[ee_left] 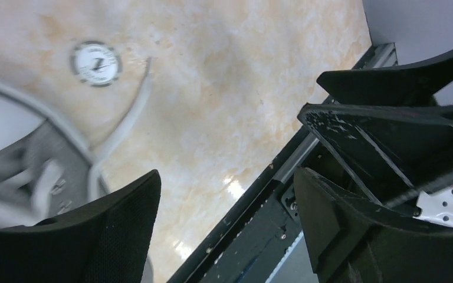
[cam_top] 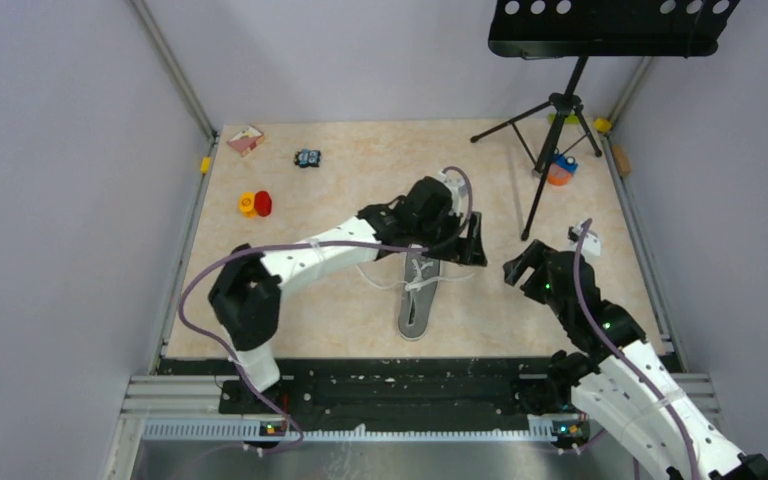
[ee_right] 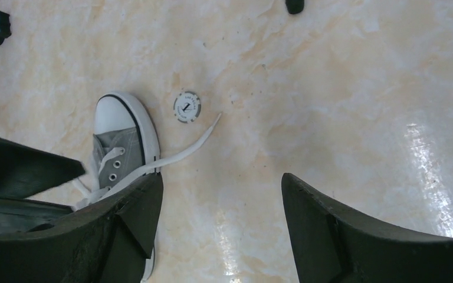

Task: Tie the shoes
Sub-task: Tie the shoelace on the shoe.

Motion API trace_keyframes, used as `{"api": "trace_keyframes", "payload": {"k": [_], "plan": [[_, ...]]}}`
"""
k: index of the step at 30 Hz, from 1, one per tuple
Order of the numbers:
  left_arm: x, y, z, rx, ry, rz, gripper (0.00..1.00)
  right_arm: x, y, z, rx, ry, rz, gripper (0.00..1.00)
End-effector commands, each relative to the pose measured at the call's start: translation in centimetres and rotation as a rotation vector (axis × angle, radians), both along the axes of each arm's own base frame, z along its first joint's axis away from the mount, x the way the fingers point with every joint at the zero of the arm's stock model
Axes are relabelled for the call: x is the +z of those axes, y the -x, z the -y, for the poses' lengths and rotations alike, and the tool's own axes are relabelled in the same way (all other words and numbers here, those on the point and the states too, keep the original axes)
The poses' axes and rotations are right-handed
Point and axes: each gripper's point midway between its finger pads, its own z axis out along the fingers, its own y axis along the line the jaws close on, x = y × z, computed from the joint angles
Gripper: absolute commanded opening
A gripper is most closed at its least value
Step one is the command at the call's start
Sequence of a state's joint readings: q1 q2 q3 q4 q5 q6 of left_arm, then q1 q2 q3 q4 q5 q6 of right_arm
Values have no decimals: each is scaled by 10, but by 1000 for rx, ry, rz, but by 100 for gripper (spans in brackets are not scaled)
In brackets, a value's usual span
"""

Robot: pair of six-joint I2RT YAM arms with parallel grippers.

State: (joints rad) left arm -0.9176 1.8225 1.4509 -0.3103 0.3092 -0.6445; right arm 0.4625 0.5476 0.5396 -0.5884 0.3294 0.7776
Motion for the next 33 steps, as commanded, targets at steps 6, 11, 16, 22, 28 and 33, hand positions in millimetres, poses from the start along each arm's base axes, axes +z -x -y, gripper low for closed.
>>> {"api": "trace_keyframes", "payload": {"k": [6, 11, 16, 22, 28, 33], "plan": [[58, -27, -154, 529, -77, 108, 97, -27, 1, -67, 93, -346, -158, 61], [-6, -8, -191, 657, -43, -201, 95, -50, -11, -74, -33, -293, -305, 70], [-48, -5, -211, 826, -141, -316, 93, -58, -37, -81, -101, -224, -337, 70], [-74, -9, -217, 921, -290, -420, 88, -76, -52, -98, -159, -224, -439, 61], [-94, 2, -201, 957, -249, -587, 84, -82, -49, -104, -197, -312, -445, 59], [-104, 7, -186, 985, -138, -694, 78, -73, -47, -92, -226, -311, -388, 58]]}}
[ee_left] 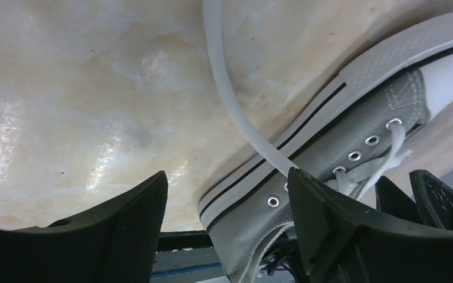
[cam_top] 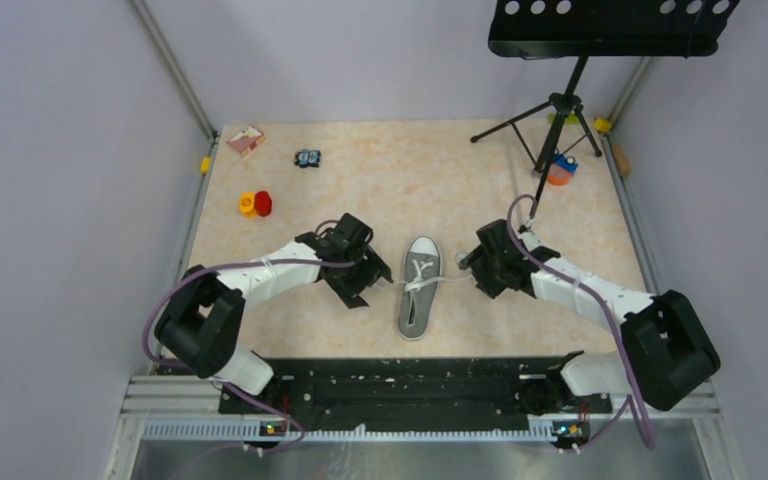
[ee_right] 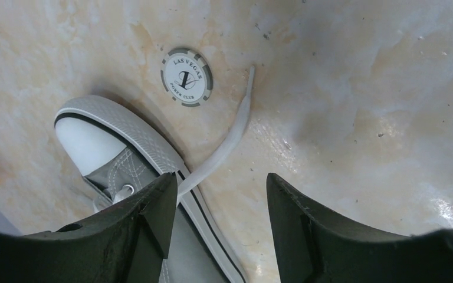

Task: Tie the shoes
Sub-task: Tie the shoelace on the shoe.

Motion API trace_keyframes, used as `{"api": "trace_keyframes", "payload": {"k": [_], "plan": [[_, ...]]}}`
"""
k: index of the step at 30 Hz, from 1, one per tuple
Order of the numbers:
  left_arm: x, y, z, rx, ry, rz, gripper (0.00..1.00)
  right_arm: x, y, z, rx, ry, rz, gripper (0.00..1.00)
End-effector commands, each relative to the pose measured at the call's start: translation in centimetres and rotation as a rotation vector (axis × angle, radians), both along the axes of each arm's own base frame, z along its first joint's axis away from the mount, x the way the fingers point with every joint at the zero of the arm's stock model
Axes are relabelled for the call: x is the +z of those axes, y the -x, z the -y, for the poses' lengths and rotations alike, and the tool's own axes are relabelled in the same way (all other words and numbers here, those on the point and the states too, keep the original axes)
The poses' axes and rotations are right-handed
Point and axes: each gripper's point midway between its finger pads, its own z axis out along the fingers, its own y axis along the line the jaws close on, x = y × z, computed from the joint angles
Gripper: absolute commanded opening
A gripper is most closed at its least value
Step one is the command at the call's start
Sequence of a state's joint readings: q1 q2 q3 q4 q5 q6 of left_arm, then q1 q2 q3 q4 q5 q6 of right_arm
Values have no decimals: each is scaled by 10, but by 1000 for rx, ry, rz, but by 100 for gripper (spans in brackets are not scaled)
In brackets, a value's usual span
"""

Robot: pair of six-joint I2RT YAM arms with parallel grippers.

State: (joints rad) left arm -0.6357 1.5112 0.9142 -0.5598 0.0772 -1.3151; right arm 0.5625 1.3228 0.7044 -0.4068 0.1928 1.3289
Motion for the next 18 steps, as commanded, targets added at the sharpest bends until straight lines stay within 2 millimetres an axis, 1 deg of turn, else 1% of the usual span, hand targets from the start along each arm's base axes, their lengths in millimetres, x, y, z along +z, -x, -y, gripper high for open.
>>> {"api": "trace_keyframes", "payload": {"k": [1, 9, 12, 14, 15, 18], "plan": [[-2, -1, 18, 103, 139, -37, 77, 18, -3, 4, -47, -25, 80, 59], [-15, -9, 32, 153, 210, -61, 76, 6, 10, 7, -68, -58, 51, 62], [-18, -14, 32, 173, 198, -55, 71, 6, 11, 3, -69, -93, 50, 62], [-17, -17, 31, 186, 196, -47, 70, 5, 12, -1, -67, -113, 46, 62], [-15, -18, 31, 186, 201, -39, 68, 5, 12, -2, -63, -119, 46, 62], [-6, -20, 27, 200, 208, -6, 57, 4, 12, -2, -63, -119, 45, 62]]}}
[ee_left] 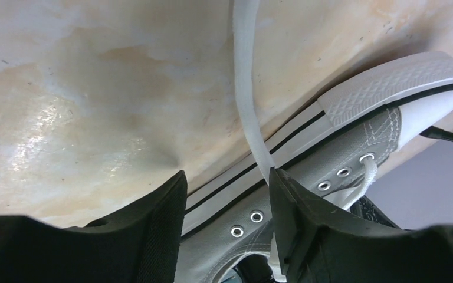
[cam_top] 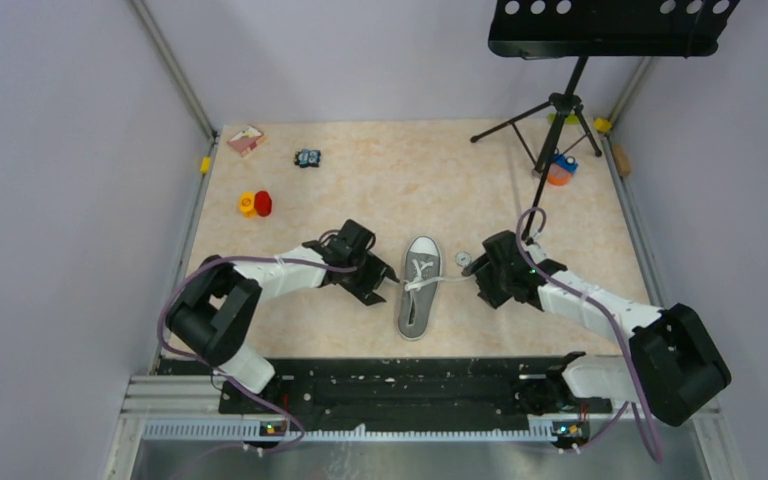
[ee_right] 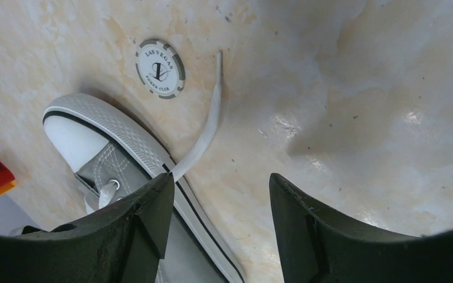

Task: Tie the shoes
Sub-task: Tie the shoelace on the shoe.

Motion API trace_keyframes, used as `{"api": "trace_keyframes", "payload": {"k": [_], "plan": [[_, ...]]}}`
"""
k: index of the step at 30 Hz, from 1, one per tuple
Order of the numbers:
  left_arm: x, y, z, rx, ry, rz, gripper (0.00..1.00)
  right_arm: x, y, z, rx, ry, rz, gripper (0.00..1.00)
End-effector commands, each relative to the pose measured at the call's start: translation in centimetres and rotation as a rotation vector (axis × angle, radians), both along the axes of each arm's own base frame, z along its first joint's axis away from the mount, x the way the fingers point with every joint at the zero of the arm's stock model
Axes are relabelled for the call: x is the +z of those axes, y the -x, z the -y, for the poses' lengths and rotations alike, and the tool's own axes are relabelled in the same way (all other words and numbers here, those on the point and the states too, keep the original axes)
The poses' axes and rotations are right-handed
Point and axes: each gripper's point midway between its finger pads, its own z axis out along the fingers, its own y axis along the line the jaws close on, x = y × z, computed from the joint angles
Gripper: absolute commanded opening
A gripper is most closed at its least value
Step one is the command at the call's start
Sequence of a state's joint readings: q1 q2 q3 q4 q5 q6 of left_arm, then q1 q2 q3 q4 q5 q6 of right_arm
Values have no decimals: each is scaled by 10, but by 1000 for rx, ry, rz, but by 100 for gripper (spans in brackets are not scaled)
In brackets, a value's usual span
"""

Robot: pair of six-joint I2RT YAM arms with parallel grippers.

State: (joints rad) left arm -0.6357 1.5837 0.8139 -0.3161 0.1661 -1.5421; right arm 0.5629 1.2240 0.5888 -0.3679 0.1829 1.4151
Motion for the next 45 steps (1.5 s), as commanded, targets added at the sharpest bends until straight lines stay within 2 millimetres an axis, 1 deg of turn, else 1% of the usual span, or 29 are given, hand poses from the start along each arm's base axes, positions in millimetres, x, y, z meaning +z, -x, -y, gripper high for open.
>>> {"api": "trace_keyframes", "payload": {"k": [1, 3, 4, 6, 9, 10, 12, 15, 17, 18, 21, 23, 27, 29, 31, 32, 33, 35, 37, 41, 45], "plan": [[20, -11, -2, 50, 31, 73, 56, 11, -5, -9, 2, -52, 45, 62], [23, -9, -10, 77, 10, 89, 56, 11, -6, -9, 3, -53, 50, 62], [24, -9, -15, 94, 0, 96, 60, 11, -5, -9, 4, -53, 51, 62], [28, -9, -20, 123, -3, 116, 70, 11, -5, -10, 6, -55, 52, 62], [33, -13, -17, 134, 23, 132, 80, 11, -6, -11, 11, -57, 56, 62], [34, -15, -14, 134, 36, 134, 81, 12, -6, -11, 12, -58, 57, 61], [32, -17, -9, 135, 52, 118, 82, 11, -6, -10, 11, -56, 54, 61], [24, -26, -8, 172, 52, 97, 77, 11, -5, -8, 1, -51, 52, 62], [23, -30, -7, 180, 75, 82, 74, 12, -4, -7, -1, -49, 53, 61], [25, -33, -5, 181, 86, 84, 74, 12, -4, -6, -3, -44, 54, 61], [27, -36, -3, 183, 87, 88, 78, 12, -4, -5, -6, -46, 62, 61], [26, -38, 0, 184, 96, 76, 79, 11, -5, -6, -4, -50, 62, 61], [20, -36, 16, 161, 154, 30, 79, 9, -4, -8, 1, -52, 48, 62], [19, -36, 22, 160, 163, 21, 79, 8, -3, -8, -5, -55, 42, 65], [18, -38, 23, 156, 151, 27, 75, 8, -3, -10, -12, -73, 37, 68], [18, -38, 22, 159, 144, 26, 67, 8, -3, -12, -9, -84, 37, 68], [18, -38, 21, 160, 140, 26, 55, 9, -3, -14, -7, -95, 38, 69], [20, -39, 18, 168, 138, 40, 24, 8, -2, -16, -10, -107, 29, 69], [27, -42, 14, 167, 136, 70, 0, 3, 1, -19, -19, -141, 14, 69], [42, -45, 10, 129, 131, 124, 0, -1, 2, -32, 6, -198, -14, 68], [49, -42, 11, 81, 129, 134, 0, -3, 4, -38, 2, -243, -21, 67]]}}
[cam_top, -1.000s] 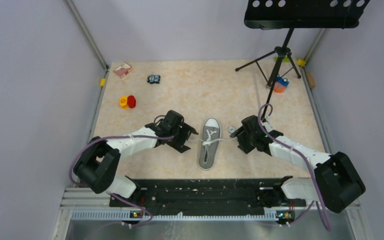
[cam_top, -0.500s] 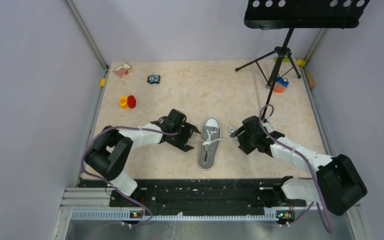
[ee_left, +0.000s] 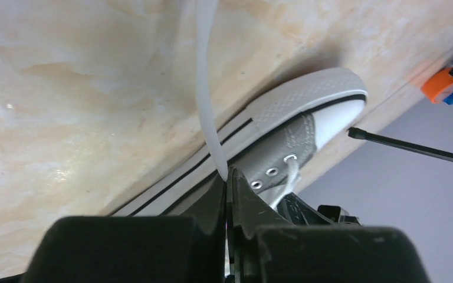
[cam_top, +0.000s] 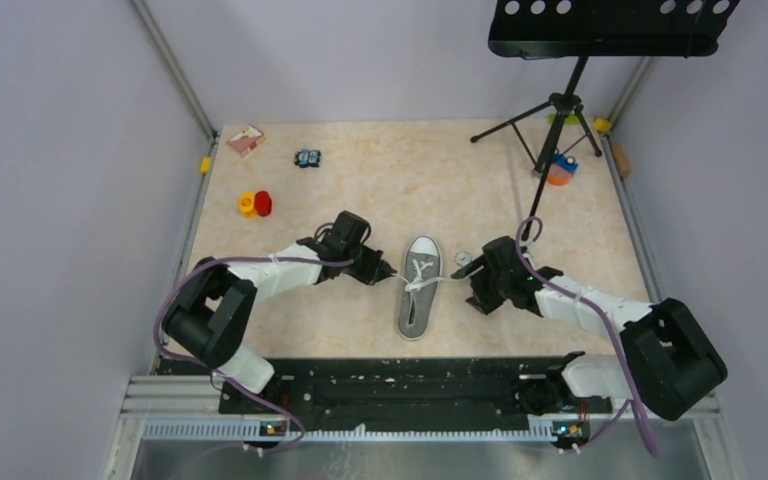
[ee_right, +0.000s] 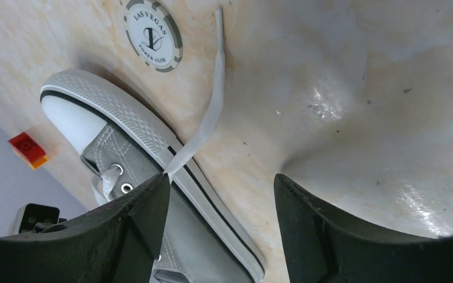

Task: Tie the shoes
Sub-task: Tie the shoelace on the shoe.

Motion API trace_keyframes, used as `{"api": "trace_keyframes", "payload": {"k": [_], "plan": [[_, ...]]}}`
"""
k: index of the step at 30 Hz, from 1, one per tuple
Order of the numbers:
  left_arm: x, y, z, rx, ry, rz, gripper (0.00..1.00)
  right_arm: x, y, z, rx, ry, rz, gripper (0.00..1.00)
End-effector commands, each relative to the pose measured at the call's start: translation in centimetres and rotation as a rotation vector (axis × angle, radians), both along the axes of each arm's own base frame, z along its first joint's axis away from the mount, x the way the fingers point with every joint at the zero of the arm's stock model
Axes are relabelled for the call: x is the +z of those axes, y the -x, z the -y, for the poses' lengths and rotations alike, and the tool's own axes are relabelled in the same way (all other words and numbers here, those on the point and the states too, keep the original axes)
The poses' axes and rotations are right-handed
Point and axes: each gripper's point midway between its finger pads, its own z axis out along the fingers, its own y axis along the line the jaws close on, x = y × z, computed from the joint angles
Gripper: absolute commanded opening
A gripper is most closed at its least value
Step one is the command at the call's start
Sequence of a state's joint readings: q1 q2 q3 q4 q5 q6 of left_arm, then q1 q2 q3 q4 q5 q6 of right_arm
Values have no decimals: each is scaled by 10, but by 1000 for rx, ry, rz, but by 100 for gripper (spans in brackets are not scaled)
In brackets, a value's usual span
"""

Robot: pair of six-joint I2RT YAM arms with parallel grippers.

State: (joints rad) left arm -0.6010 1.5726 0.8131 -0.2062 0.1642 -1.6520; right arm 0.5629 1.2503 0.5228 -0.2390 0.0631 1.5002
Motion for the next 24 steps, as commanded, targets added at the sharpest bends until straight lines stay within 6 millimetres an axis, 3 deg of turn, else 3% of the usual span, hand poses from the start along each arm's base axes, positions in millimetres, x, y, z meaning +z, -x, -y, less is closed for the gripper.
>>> {"api": "trace_keyframes", "payload": {"k": [1, 7, 17, 24], "plan": [[30, -11, 6, -49, 22, 87, 0, 6, -2, -17, -7, -110, 20, 66], [42, -18, 19, -102, 52, 109, 0, 0, -3, -23, -38, -235, 5, 66], [53, -14, 23, -148, 79, 131, 0, -17, -10, -29, -78, -384, -13, 63], [55, -13, 20, -145, 67, 139, 0, -25, -19, -24, -114, -353, -2, 46]]}}
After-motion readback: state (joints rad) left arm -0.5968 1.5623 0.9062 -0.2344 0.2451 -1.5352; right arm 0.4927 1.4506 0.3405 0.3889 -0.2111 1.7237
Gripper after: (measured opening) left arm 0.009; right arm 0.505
